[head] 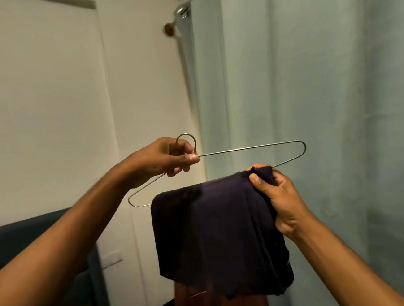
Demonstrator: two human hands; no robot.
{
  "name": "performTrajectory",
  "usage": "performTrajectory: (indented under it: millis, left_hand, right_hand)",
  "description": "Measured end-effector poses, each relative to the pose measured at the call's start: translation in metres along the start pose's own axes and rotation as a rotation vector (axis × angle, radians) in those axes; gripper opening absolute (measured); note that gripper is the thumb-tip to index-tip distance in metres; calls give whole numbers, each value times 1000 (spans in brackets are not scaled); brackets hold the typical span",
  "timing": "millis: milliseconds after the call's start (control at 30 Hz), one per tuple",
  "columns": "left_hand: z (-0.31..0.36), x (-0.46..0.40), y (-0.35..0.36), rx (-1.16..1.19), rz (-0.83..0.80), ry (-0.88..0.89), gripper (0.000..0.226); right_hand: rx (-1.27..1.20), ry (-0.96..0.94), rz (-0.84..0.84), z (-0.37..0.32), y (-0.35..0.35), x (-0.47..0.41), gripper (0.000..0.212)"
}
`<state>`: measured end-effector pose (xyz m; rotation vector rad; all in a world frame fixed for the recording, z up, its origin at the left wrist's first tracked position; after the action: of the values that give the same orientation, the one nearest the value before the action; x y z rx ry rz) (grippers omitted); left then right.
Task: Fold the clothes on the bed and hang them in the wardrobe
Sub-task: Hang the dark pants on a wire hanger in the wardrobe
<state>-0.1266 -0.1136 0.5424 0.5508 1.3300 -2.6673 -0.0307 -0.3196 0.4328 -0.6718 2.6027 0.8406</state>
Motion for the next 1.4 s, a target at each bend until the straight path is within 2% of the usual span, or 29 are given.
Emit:
performTrajectory:
  millis: [67,133,267,367,467,567,700,933,1100,1233,1400]
  left_hand:
    - [35,-21,24,-83,-124,75,16]
    - [75,-42,51,-145,-179,152,13]
    - [185,-75,114,-59,-88,346,24]
    - [288,-89,172,-116,76,516,22]
    - [399,-85,233,-347,382,668,14]
    - [501,-72,289,-363,621,770,29]
    - [636,-56,358,-169,664,940,36]
    - [860,4,469,267,615,1122,43]
    - [1009,60,537,550,549,1191,51]
    - [1125,107,573,708,478,1242,46]
    - [1265,183,592,935,383,1376,44]
  right_hand:
    - [8,-83,71,-50,-36,14,37]
    - [10,-166,153,-108,-81,35,28]
    - [81,-309,266,-228,-166,103,43]
    - [168,-396,338,-321,-218,170,45]
    - [275,-501,435,-411,-266,248,65]
    - [366,-581,558,-497,-302,335,68]
    - [446,-718,736,-604,-336,456,38]
    - [659,-934,1041,-747,-372,648,16]
    - [864,-1020,1276,-835,-378,774,10]
    - [978,-1074,1449,-896,-373,860,21]
    - [1094,-1215,1562,-959,-345,956,13]
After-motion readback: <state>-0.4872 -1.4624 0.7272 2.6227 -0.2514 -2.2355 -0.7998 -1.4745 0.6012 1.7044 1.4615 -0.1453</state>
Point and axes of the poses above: each hand's wrist, its own x-axis away from the middle knuckle, its own y-axis out of the palm, z = x × y, the point moved 7 cm from there along -x, towards the middle knuckle, and after that the axes turned 8 degrees about -x, right-handed, at the moved point
